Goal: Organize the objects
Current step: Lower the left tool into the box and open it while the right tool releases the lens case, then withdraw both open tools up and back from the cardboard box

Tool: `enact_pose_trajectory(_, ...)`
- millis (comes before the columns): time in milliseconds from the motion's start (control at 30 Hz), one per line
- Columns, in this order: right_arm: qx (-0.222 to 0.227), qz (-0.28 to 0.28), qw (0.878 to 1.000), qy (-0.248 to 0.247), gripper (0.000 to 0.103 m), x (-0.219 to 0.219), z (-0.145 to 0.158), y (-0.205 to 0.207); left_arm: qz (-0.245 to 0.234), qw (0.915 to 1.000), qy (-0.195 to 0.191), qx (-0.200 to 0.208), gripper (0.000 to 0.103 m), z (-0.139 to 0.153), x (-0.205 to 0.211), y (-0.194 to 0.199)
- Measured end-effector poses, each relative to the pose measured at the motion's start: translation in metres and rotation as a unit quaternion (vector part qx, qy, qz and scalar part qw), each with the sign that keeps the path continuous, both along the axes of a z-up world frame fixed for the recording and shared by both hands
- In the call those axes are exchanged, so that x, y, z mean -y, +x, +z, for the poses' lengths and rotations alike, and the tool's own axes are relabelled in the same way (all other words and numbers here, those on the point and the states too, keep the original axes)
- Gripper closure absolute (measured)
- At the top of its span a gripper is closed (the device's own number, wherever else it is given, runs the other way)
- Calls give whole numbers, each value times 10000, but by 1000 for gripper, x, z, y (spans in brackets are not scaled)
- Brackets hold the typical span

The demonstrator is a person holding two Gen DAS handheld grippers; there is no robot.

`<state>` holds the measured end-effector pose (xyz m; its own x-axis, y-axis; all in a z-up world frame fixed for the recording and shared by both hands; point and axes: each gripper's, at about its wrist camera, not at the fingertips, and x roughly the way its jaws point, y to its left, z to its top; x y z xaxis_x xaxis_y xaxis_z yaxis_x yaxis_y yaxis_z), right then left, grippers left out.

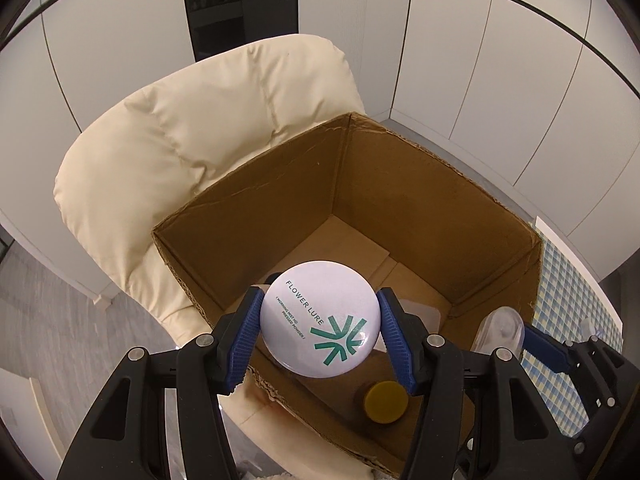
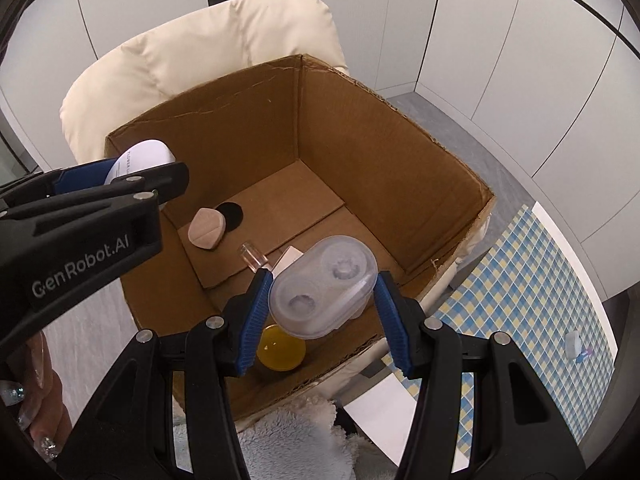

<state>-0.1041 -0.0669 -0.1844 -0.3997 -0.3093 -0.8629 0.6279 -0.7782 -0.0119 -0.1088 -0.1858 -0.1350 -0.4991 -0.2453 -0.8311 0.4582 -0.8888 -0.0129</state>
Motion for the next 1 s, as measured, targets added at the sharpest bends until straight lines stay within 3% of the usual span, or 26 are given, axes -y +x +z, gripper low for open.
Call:
enact_pose_trajectory(567, -83, 0, 10000, -42, 48, 1, 7, -3, -202, 9998, 6, -59, 45, 5, -11, -3)
enact_pose_trajectory(600, -102, 15, 9999, -58, 46, 2, 8, -3, -286, 9995, 31, -149, 43, 7, -13, -2)
enact_pose_trajectory(633, -120, 60, 9999, -68, 39, 2, 9, -2, -339, 9992, 33, -220, 34, 9, -14, -2)
enact_pose_trajectory(667, -152, 121, 9998, -42, 21, 3, 10, 0, -364, 9989, -1, -286, 17, 13, -16, 0)
enact_pose_trajectory(700, -254, 152, 9996, -20, 6, 4, 12, 3, -352, 9987, -78, -347, 8, 17, -18, 1)
enact_pose_trajectory(733, -411, 161, 9990, 0, 3, 4, 15, 6, -311, 9983, -218, -432, 1, 22, -20, 3)
enact_pose_trajectory(867, -784, 171, 9967, 151, 1, 5, 21, 12, -181, 9966, -623, -507, 0, 33, -24, 6)
enact_pose_trajectory(1000, -698, 105, 9975, 83, 1, 2, 22, 8, -98, 9978, -418, -501, 0, 35, -17, 8)
